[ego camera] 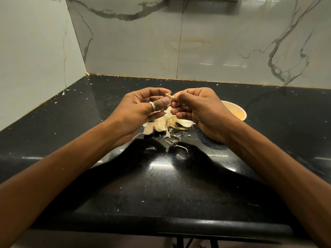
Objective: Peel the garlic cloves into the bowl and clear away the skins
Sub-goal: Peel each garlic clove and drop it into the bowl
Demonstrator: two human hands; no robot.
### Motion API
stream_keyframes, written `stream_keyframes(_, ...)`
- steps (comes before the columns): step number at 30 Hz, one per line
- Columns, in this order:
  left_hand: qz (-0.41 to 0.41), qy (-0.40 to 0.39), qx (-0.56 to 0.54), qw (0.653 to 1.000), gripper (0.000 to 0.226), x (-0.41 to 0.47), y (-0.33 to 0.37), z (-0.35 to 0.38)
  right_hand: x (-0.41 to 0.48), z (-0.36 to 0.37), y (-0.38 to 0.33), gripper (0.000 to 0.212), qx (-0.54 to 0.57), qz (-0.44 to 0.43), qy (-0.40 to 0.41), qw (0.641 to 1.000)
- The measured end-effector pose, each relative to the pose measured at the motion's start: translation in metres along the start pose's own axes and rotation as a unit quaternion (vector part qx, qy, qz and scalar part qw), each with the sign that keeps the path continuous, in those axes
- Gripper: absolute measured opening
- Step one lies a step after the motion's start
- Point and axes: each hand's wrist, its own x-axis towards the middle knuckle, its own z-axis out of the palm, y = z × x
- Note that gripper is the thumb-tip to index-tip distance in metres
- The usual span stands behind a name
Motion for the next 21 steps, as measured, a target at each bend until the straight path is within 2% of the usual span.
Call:
stream_keyframes(7,-0.015,0.039,-0.119,0.992,0.02,0.0059,0.0007,-0.001,0.001,-0.0001,0.0025,0.014,-0.002,0.006,0.004,1.0)
stream_keyframes(21,0.007,0.103,-0.147,0.984,0.016,0.0096,0.0043,-0.007,0.0016,-0.0004,0.0072,0.014,-0.033,-0.006,-0.011,0.999)
